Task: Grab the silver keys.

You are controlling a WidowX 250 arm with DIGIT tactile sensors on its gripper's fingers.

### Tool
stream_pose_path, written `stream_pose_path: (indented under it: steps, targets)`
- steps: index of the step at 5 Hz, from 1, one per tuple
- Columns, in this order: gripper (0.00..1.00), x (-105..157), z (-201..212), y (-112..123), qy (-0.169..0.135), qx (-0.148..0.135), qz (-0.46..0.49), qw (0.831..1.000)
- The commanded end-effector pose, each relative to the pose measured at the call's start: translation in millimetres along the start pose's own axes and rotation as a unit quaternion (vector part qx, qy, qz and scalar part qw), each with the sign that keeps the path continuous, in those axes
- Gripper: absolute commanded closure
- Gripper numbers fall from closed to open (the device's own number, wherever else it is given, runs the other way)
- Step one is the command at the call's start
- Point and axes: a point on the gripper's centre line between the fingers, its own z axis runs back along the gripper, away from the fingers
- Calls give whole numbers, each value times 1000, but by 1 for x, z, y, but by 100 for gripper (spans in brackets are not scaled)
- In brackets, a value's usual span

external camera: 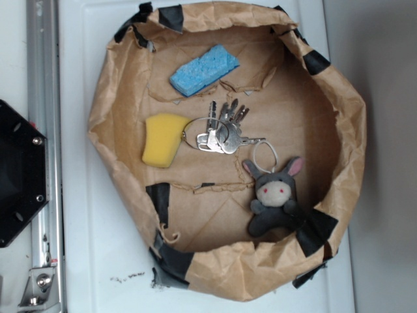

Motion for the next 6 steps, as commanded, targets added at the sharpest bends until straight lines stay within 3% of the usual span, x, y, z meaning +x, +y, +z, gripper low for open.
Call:
stream_pose_path:
  steps: [1, 2, 3, 5, 6]
  targets:
    - [0, 0, 0, 0, 0, 0, 0, 1000]
    - [0, 40, -16, 0, -26, -4, 13, 1000]
    - [0, 82, -41, 11, -26, -15, 38, 999]
    - [0, 124, -102, 33, 19, -25, 84, 996]
    - [0, 122, -135, 46, 14, -38, 81, 996]
